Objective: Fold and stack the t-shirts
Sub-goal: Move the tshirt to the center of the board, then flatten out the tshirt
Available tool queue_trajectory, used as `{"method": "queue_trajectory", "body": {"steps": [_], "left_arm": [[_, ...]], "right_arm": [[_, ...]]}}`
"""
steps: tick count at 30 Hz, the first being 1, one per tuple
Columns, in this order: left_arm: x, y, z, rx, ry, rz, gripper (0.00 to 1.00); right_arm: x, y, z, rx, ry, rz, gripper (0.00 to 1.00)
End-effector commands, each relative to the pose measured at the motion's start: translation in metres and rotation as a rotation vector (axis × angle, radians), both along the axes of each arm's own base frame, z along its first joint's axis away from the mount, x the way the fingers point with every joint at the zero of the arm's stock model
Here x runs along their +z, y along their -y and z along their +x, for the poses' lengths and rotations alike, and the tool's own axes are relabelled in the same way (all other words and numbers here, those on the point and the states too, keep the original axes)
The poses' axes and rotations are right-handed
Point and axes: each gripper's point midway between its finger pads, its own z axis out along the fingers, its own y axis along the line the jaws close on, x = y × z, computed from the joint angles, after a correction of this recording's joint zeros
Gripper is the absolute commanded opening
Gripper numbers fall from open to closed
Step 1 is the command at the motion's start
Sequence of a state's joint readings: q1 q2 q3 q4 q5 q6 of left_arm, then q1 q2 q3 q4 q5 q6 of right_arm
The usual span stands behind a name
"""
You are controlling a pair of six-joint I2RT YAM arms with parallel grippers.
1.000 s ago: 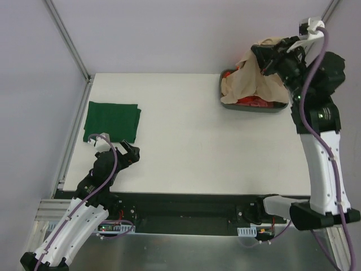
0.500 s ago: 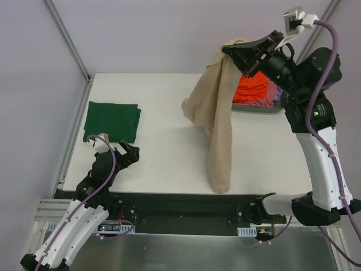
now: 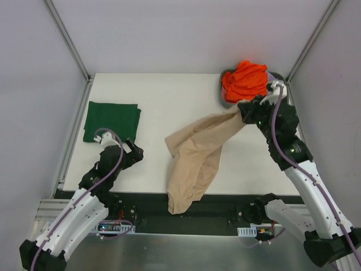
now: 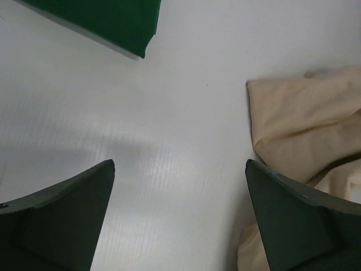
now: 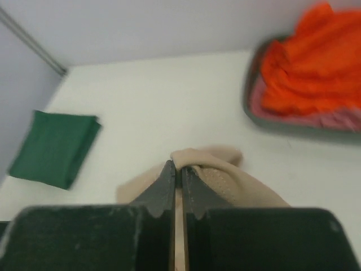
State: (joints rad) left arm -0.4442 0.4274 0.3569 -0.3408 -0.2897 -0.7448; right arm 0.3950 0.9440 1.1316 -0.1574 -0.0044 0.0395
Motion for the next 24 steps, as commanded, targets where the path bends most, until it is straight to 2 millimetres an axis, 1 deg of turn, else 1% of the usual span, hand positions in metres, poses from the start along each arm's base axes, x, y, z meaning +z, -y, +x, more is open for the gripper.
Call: {"method": "queue_trajectory", "body": {"steps": [1, 2, 3, 5, 6, 7, 8, 9, 10, 12, 13, 18, 20, 21, 23, 24], "left_arm": [[0.008, 0.037, 0.022, -0.094, -0.049, -0.080, 0.99], [0.010, 0.047, 0.029, -0.129, -0.059, -0.086, 0.99], [0.009, 0.056, 0.037, -0.162, -0.087, -0.079, 0.99], [0.006, 0.066, 0.053, -0.188, -0.146, -0.040, 0.99], [0.001, 0.070, 0.062, -0.194, -0.180, -0.022, 0.99], [0.000, 0.076, 0.072, -0.202, -0.199, -0.013, 0.99], [-0.007, 0.082, 0.079, -0.215, -0.235, -0.004, 0.99], [-0.012, 0.090, 0.088, -0.236, -0.267, -0.005, 0.98], [-0.013, 0.099, 0.095, -0.264, -0.282, -0.011, 0.96], [-0.022, 0.116, 0.102, -0.320, -0.337, -0.035, 0.90], [-0.026, 0.124, 0.105, -0.338, -0.361, -0.053, 0.89], [-0.053, 0.145, 0.110, -0.357, -0.441, -0.054, 0.82], [-0.063, 0.154, 0.115, -0.370, -0.467, -0.051, 0.75], [-0.068, 0.159, 0.115, -0.381, -0.484, -0.052, 0.71], [-0.076, 0.166, 0.116, -0.395, -0.512, -0.064, 0.52], [-0.079, 0.169, 0.116, -0.404, -0.519, -0.068, 0.40]], "right_arm": [[-0.085, 0.061, -0.003, -0.300, -0.118, -0.041, 0.01], [-0.109, 0.069, -0.006, -0.339, -0.168, -0.048, 0.01], [-0.128, 0.078, -0.009, -0.379, -0.210, -0.063, 0.01], [-0.163, 0.094, -0.017, -0.446, -0.293, -0.090, 0.01], [-0.174, 0.104, -0.020, -0.495, -0.319, -0.098, 0.01], [-0.184, 0.112, -0.022, -0.532, -0.340, -0.110, 0.01], [-0.192, 0.116, -0.025, -0.546, -0.362, -0.117, 0.01], [-0.198, 0.116, -0.026, -0.542, -0.376, -0.120, 0.01], [-0.201, 0.116, -0.027, -0.533, -0.383, -0.122, 0.01], [-0.205, 0.116, -0.027, -0.519, -0.394, -0.147, 0.01], [-0.206, 0.117, -0.027, -0.516, -0.400, -0.159, 0.01], [-0.212, 0.120, -0.028, -0.521, -0.424, -0.191, 0.01], [-0.216, 0.122, -0.028, -0.525, -0.435, -0.197, 0.01], [-0.217, 0.122, -0.028, -0.528, -0.439, -0.200, 0.01], [-0.222, 0.127, -0.029, -0.550, -0.448, -0.212, 0.01], [-0.222, 0.130, -0.028, -0.568, -0.450, -0.220, 0.01]]}}
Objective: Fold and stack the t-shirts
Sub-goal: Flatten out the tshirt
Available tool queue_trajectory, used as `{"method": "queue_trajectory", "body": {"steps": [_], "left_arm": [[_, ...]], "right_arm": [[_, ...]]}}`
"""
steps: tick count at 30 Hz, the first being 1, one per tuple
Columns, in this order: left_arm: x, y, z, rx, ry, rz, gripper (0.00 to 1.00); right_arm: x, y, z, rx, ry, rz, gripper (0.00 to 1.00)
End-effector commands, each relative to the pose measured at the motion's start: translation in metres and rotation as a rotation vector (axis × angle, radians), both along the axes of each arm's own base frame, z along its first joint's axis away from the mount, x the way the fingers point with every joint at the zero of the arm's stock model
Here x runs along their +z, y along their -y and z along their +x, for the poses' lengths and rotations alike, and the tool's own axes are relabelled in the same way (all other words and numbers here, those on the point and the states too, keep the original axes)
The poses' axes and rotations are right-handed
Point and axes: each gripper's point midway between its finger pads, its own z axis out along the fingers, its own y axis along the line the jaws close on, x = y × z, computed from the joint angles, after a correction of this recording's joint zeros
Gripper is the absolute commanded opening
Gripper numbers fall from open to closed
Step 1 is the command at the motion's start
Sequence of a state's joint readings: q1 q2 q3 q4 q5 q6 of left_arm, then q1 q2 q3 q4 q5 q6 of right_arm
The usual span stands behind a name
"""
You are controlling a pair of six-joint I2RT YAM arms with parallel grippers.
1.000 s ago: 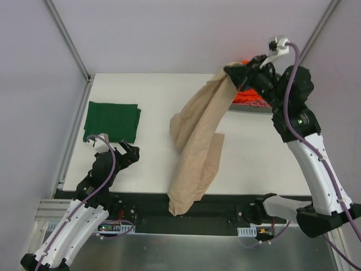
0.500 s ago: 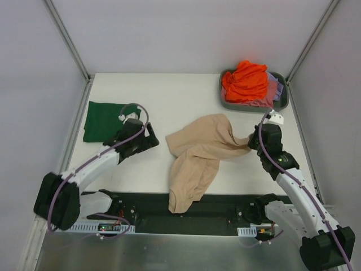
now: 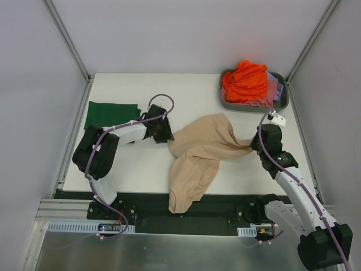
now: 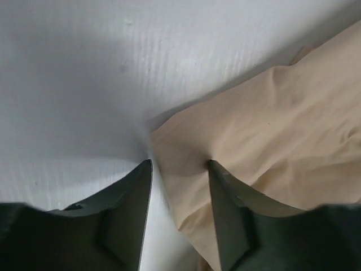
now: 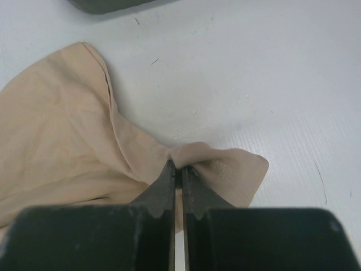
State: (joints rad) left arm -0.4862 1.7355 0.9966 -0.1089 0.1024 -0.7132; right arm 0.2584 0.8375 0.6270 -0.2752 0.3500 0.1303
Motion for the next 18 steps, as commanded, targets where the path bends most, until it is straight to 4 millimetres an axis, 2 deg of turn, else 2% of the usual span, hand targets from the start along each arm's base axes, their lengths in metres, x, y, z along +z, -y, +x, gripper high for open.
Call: {"method": "queue_trajectory", "body": {"steps": [1, 2, 3, 6, 9, 11, 12, 15, 18], "left_arm": [[-0.002, 0.023, 0.003, -0.052, -0.024, -0.045, 0.21], [-0.004, 0.023, 0.002, -0.051, -0.022, -0.036, 0.06], [-0.004, 0.023, 0.004, -0.048, -0.013, -0.026, 0.00], [0.008, 0.021, 0.014, -0.041, 0.051, -0.018, 0.00], [0.045, 0.015, 0.025, -0.038, 0.173, -0.007, 0.00], [0.077, 0.001, 0.031, 0.005, 0.284, 0.022, 0.00], [0.100, -0.007, 0.032, 0.033, 0.352, 0.029, 0.00], [0.163, -0.032, 0.025, 0.103, 0.530, 0.025, 0.00], [0.231, -0.053, 0.005, 0.141, 0.708, -0.024, 0.00]], "right_arm": [[-0.002, 0.018, 0.002, -0.072, -0.008, -0.054, 0.01], [-0.002, 0.019, 0.002, -0.081, -0.011, -0.057, 0.01], [-0.002, 0.020, 0.002, -0.081, -0.013, -0.058, 0.01], [0.001, 0.015, 0.006, -0.047, -0.006, -0.057, 0.01], [0.016, 0.016, 0.008, -0.039, 0.015, -0.070, 0.01], [0.038, 0.015, 0.009, -0.025, 0.050, -0.069, 0.01], [0.050, 0.013, 0.010, -0.011, 0.075, -0.062, 0.01], [0.107, -0.003, 0.007, 0.074, 0.206, 0.007, 0.01], [0.164, -0.017, -0.005, 0.160, 0.358, 0.074, 0.01]]}}
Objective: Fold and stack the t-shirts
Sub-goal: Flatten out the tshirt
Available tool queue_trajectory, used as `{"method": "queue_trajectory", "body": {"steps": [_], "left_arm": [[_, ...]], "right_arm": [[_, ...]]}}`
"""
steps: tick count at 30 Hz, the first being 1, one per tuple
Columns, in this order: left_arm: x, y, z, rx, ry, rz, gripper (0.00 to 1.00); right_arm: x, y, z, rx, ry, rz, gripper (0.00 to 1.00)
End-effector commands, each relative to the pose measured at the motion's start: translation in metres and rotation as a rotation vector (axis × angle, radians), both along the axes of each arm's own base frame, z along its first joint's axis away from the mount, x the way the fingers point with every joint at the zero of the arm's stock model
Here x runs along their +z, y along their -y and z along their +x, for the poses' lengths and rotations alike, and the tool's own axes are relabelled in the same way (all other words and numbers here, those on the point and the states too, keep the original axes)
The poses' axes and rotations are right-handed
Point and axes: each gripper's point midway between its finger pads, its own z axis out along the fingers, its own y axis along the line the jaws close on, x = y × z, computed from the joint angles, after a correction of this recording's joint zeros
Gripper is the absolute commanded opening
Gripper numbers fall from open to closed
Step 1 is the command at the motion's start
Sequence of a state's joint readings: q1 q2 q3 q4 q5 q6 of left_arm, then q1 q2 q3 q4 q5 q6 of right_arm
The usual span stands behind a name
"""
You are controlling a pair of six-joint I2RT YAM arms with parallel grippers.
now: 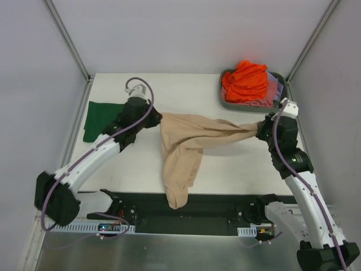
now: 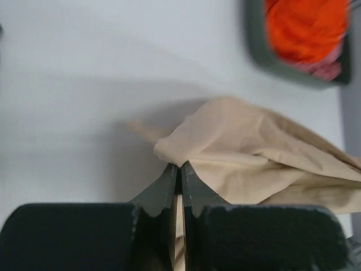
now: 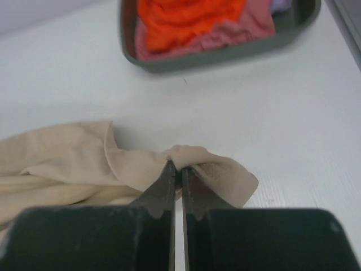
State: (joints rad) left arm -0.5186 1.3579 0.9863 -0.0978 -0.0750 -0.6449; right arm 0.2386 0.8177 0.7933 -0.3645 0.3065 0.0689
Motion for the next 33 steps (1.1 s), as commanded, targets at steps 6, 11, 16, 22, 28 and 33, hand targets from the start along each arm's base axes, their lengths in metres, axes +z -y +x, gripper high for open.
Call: {"method": "queue_trajectory", "body": {"steps": [6, 11, 16, 22, 28, 33], "left_arm": [[0.238, -0.081, -0.069, 0.137, 0.640, -0.145, 0.00], [0.331, -0.112, -0.124, 0.126, 0.847, -0.209, 0.00], [0.398, -0.125, -0.181, 0.039, 1.019, -0.274, 0.00], [0.450, -0.127, -0.224, -0.074, 1.122, -0.315, 0.00], [0.460, -0.130, -0.187, 0.034, 1.097, -0.248, 0.00], [0.396, -0.113, -0.074, 0.219, 0.871, -0.029, 0.00]], "right_arm": [[0.230, -0.035, -0.055, 0.284, 0.568, 0.159, 0.01], [0.309, -0.058, -0.109, 0.477, 0.711, 0.235, 0.01], [0.354, -0.062, -0.165, 0.571, 0.846, 0.299, 0.01], [0.388, -0.066, -0.226, 0.693, 0.992, 0.347, 0.01], [0.359, -0.028, -0.192, 0.401, 0.913, 0.365, 0.01], [0.264, -0.017, -0.107, 0.164, 0.602, 0.372, 0.03]]}}
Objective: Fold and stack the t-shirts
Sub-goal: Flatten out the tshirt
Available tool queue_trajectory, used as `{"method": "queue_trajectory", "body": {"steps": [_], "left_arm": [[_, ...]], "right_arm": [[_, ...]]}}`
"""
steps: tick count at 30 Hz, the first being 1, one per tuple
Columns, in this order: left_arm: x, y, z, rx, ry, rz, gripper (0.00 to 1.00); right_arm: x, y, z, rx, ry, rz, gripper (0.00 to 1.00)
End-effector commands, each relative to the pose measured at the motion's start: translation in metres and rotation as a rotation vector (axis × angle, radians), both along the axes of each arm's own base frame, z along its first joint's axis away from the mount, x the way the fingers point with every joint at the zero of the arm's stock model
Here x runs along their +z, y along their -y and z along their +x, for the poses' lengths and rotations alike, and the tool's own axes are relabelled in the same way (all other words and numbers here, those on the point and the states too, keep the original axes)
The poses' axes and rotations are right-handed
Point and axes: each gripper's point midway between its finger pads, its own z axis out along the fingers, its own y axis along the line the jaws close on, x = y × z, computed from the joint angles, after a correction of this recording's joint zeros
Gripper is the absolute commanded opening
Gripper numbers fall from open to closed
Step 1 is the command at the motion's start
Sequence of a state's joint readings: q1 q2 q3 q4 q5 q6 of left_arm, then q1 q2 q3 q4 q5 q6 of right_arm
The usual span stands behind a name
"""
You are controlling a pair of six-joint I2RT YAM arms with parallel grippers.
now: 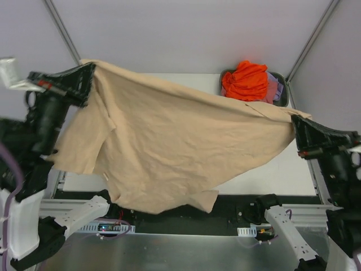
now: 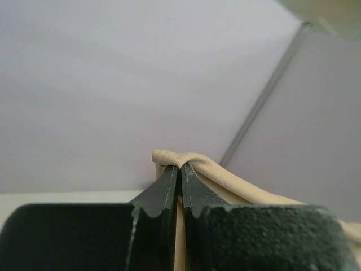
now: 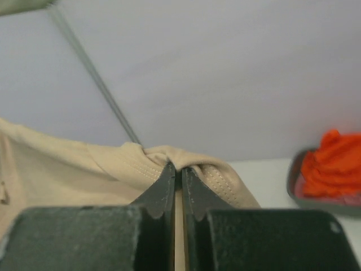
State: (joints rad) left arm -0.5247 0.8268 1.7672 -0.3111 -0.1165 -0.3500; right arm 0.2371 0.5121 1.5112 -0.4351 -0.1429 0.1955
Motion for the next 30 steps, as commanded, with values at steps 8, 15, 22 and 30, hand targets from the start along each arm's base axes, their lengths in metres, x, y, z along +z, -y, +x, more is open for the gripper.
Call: {"method": "queue_trajectory", "body": {"steps": [8, 15, 22, 30], "left_arm": [[-0.310, 0.073, 0.309, 0.234, -0.820, 0.351, 0.27], [-0.370, 0.101, 0.327, 0.163, -0.979, 0.447, 0.99], [-0.413, 0.096, 0.266, 0.112, -1.106, 0.443, 0.99], [-0.491, 0.110, 0.160, -0.006, -1.293, 0.411, 0.99]], "right_arm": [[-0.315, 0.077, 0.162, -0.702, -0.916, -0.059, 0.19], [-0.366, 0.082, 0.182, -0.742, -1.160, -0.289, 1.00], [-0.390, 0.060, 0.197, -0.569, -1.166, -0.421, 0.96], [-0.412, -0.005, 0.218, -0.183, -1.073, -0.443, 0.96]]}}
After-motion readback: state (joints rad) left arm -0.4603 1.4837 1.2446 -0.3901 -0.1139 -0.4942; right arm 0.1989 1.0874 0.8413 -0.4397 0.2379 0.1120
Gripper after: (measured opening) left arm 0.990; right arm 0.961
